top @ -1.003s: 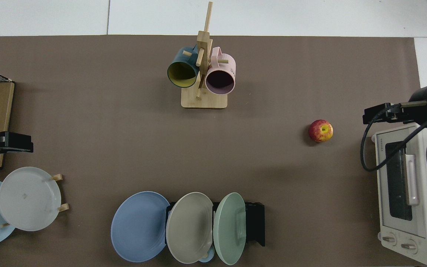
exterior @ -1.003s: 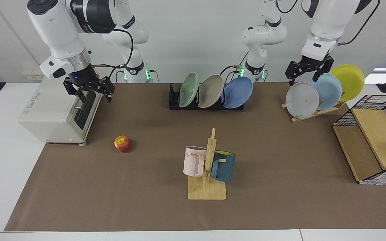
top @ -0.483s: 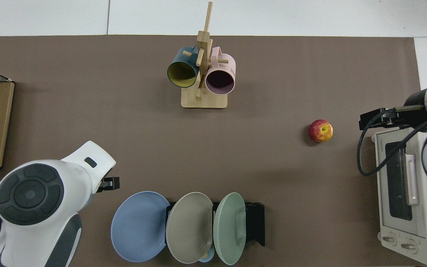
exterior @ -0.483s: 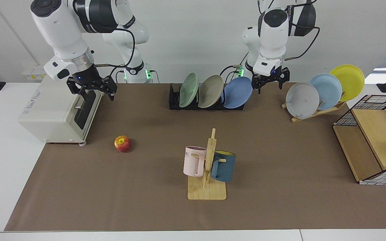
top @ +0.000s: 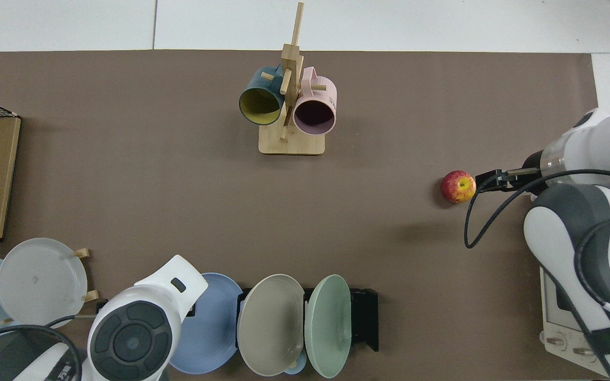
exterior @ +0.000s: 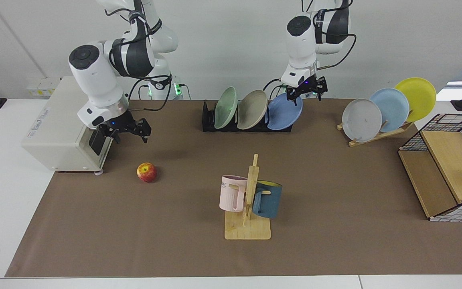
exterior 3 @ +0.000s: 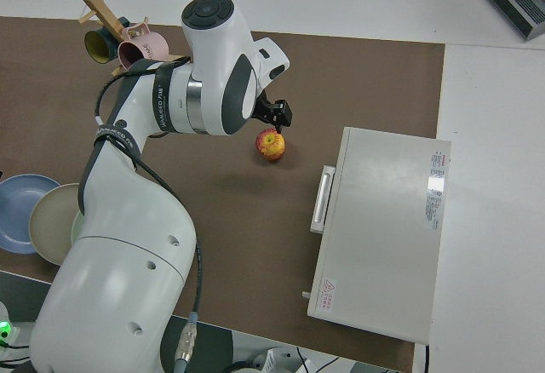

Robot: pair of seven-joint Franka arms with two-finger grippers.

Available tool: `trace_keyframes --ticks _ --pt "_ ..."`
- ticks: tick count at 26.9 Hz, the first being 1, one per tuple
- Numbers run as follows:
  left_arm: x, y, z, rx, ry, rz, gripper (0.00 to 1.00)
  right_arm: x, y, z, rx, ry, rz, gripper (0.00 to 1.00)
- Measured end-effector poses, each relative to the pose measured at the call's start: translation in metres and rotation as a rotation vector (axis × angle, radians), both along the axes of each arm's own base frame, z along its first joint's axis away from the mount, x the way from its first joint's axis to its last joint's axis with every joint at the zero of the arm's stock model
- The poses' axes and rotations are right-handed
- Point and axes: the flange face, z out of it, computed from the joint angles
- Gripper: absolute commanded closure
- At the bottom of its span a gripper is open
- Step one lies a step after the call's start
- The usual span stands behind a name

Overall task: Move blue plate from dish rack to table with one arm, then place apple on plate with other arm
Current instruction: 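Reach the right gripper to the apple while the left gripper nears the rack, then grasp the red apple with the right gripper and lift it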

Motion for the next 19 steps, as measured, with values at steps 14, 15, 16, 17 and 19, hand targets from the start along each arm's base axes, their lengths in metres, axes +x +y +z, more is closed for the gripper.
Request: trace_keyframes --ticks 14,15,16,17,19 --pt "-0.021 -0.002 -0.022 0.027 0.026 -0.029 0.0 0.022 0.003 -0.083 -0.001 -0.04 -0.007 0.0" --pt "-0.024 -0.005 -0.027 0.031 0.028 -0.041 0.0 0.024 0.003 -0.089 -0.002 -0.04 -0.008 0.0" --pt "-0.026 -0.007 -0.031 0.034 0.029 -0.051 0.0 0.025 0.003 -0.094 -0.002 -0.039 -0.009 0.0" --pt "-0.028 -0.009 -0.035 0.035 0.03 -0.059 0.0 0.027 0.002 -0.1 -0.002 -0.037 -0.01 0.0" --pt "-0.031 -0.01 -0.043 0.037 0.031 -0.068 0.0 0.029 0.002 -0.114 -0.003 -0.03 -0.011 0.0"
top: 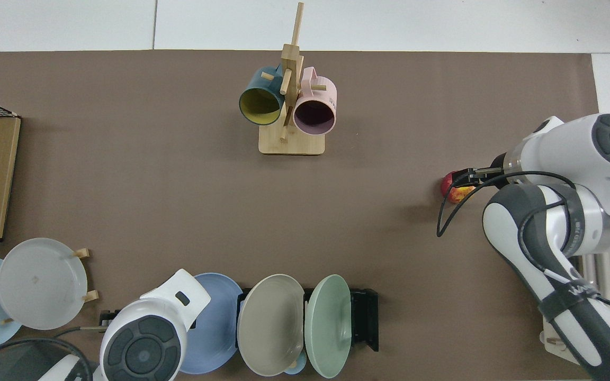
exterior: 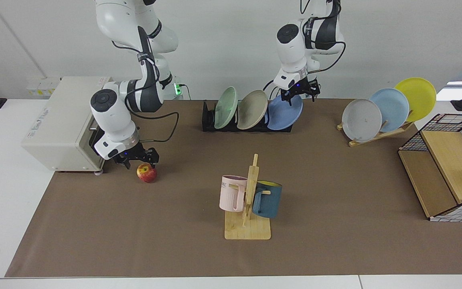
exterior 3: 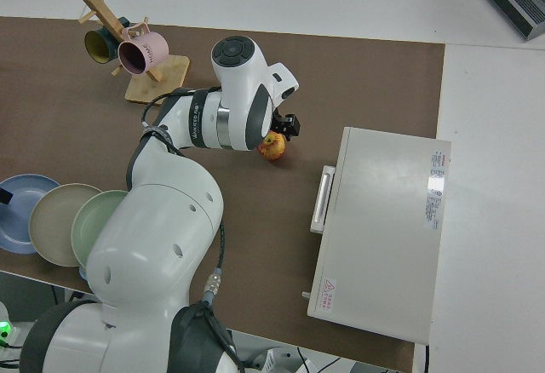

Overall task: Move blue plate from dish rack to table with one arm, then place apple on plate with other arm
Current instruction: 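Grasp the red apple with the right gripper and lift it, then pull the blue plate from the rack with the left gripper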

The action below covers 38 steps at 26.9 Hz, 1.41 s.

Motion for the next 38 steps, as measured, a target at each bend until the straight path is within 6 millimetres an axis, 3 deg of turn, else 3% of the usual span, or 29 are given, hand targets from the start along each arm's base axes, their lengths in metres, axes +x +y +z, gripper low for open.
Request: trace_keyframes --ticks 6,9,10,12,13,15,16,18,19,20,29,38 --pt "0.0 0.002 -0.005 -0.004 -0.001 -0.002 0.03 0.004 0.001 -0.036 -0.002 0.025 0.002 0.0" --pt "0.002 0.001 -0.007 -0.01 -0.006 -0.006 0.19 0.004 0.002 -0.048 -0.004 0.042 0.003 0.02" --pt "0.002 0.001 -0.008 -0.011 -0.004 -0.006 0.24 0.004 0.002 -0.052 -0.005 0.048 0.005 0.13" --pt "0.003 0.0 -0.01 -0.012 -0.001 -0.008 0.29 0.004 0.002 -0.058 -0.011 0.058 0.01 0.52" --pt "0.003 0.0 -0.011 -0.013 0.001 -0.008 0.3 0.003 0.002 -0.061 -0.016 0.061 0.014 0.67" --pt "0.004 0.0 -0.013 -0.014 0.003 -0.009 0.35 0.003 0.002 -0.063 -0.027 0.065 0.025 0.81" --pt "0.004 0.0 -0.014 -0.015 0.005 -0.01 0.44 0.003 0.002 -0.064 -0.032 0.066 0.03 0.84" --pt "0.005 0.0 -0.015 -0.015 0.006 -0.01 0.63 0.004 0.004 -0.064 -0.034 0.065 0.033 0.89" --pt "0.005 0.0 -0.015 -0.015 0.007 -0.01 0.76 0.004 0.004 -0.063 -0.034 0.064 0.031 0.89" --pt "0.005 0.0 -0.015 -0.015 0.007 -0.01 0.98 0.004 0.004 -0.063 -0.035 0.063 0.029 0.9" --pt "0.009 0.004 -0.009 -0.025 0.013 -0.035 1.0 0.017 0.005 -0.039 -0.035 0.04 0.02 0.91" --pt "0.012 -0.006 0.018 0.027 0.003 -0.056 1.0 0.019 0.005 0.035 -0.034 0.004 0.013 0.88"
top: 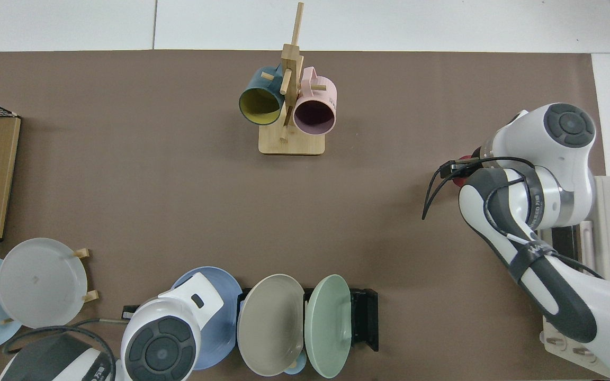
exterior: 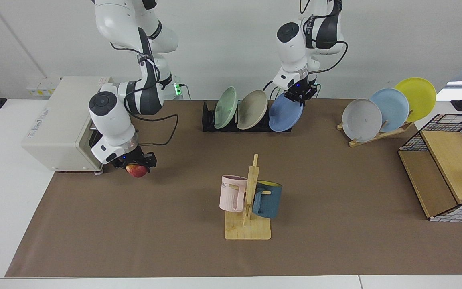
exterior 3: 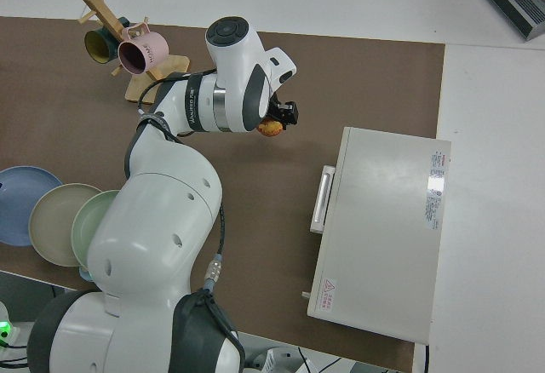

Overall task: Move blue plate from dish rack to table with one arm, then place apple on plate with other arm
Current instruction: 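Pull the blue plate from the rack with the left gripper, then lower the blue plate onto the table while the right gripper carries the apple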

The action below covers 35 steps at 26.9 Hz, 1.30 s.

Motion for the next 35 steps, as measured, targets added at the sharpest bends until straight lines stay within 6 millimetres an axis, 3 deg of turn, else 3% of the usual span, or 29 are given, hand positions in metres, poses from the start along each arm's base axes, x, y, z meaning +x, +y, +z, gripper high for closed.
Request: trace_keyframes --ticks 8,16,19,24,29,35 --pt "-0.01 -0.025 0.035 0.139 -0.035 -0.022 1.0 -0.022 -0.001 0.062 0.0 0.001 -0.007 0.87" --pt "0.01 -0.018 0.064 0.147 -0.085 0.005 1.0 -0.026 -0.001 0.069 -0.001 0.003 -0.011 0.87" --pt "0.034 -0.013 0.08 0.119 -0.108 0.033 1.0 -0.027 -0.001 0.068 -0.001 0.006 -0.012 0.87" --pt "0.097 0.001 0.098 0.016 -0.133 0.092 1.0 -0.027 -0.004 0.068 -0.001 0.006 -0.016 0.87" --pt "0.147 0.018 0.084 -0.199 -0.109 0.196 1.0 -0.027 -0.005 0.068 -0.001 0.006 -0.019 0.87" --pt "0.166 0.011 0.063 -0.422 -0.098 0.277 1.0 -0.027 -0.005 0.068 -0.001 0.006 -0.02 0.87"
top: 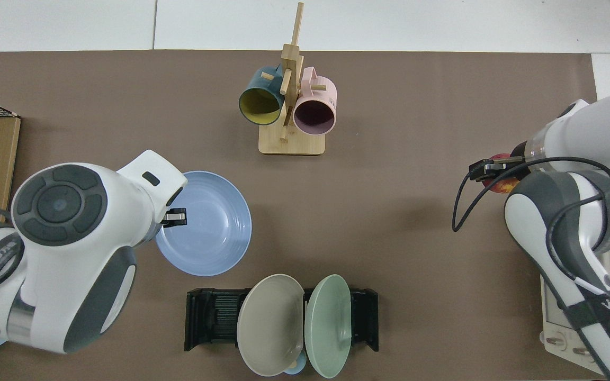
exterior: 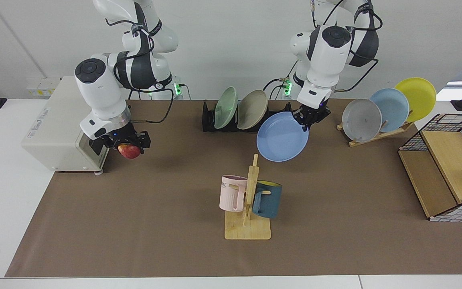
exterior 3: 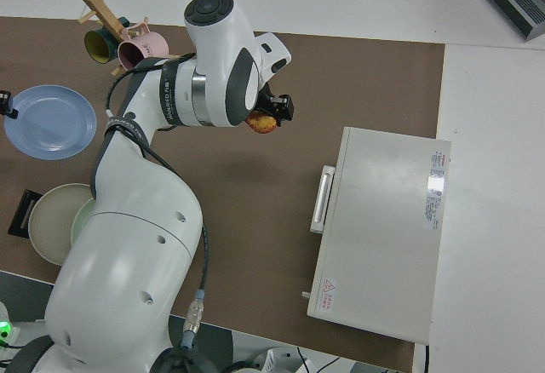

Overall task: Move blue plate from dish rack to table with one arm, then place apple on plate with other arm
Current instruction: 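Lower the blue plate onto the table while the right gripper carries the apple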

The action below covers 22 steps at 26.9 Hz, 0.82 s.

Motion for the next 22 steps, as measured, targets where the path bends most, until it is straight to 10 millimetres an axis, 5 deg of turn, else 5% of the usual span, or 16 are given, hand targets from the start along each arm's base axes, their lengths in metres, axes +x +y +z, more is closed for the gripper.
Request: trace_keyframes --ticks 6,12,16,22 --pt "0.003 -0.016 -0.017 -0.093 -0.013 0.012 1.0 -0.001 0.0 -0.002 0.0 0.004 0.0 0.86" --pt "-0.004 -0.067 -0.083 -0.14 0.023 -0.065 1.0 -0.002 0.0 -0.004 0.0 0.008 0.0 0.86" --pt "-0.011 -0.083 -0.114 -0.15 0.05 -0.091 1.0 -0.002 0.0 -0.004 0.0 0.009 -0.001 0.86" --pt "-0.019 -0.096 -0.125 -0.157 0.044 -0.114 1.0 -0.003 0.0 -0.007 -0.001 0.015 -0.004 0.86"
